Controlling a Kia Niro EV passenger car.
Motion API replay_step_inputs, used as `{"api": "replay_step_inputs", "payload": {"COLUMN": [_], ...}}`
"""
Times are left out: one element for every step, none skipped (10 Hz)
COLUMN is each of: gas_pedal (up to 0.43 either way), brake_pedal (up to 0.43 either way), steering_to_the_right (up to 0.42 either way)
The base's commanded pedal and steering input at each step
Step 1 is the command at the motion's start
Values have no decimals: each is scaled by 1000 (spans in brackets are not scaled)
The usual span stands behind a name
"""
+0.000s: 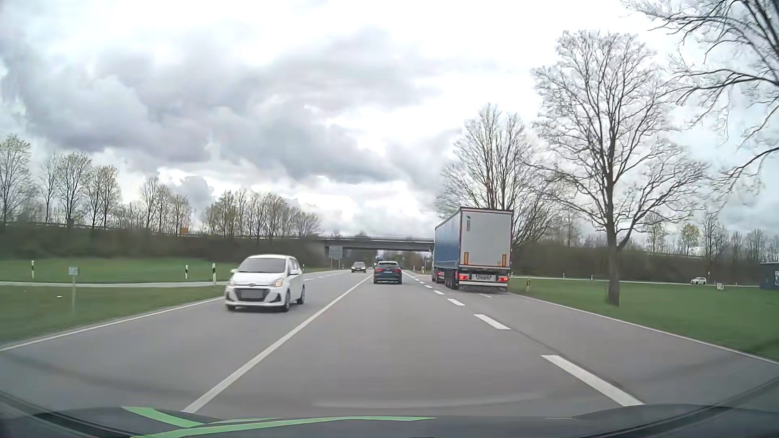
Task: Follow the waypoints while adhering to traffic rules and regulations
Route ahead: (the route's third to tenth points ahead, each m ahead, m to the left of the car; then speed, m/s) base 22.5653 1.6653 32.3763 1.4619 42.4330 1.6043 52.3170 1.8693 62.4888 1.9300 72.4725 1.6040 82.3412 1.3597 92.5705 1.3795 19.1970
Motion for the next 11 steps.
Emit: {"api": "replay_step_inputs", "payload": {"gas_pedal": [311,311,311,311,311,311,311,311,311,311,311], "brake_pedal": [0,0,0,0,0,0,0,0,0,0,0], "steering_to_the_right": [4,4,3,3,3,3,4,3,3,3,3]}}
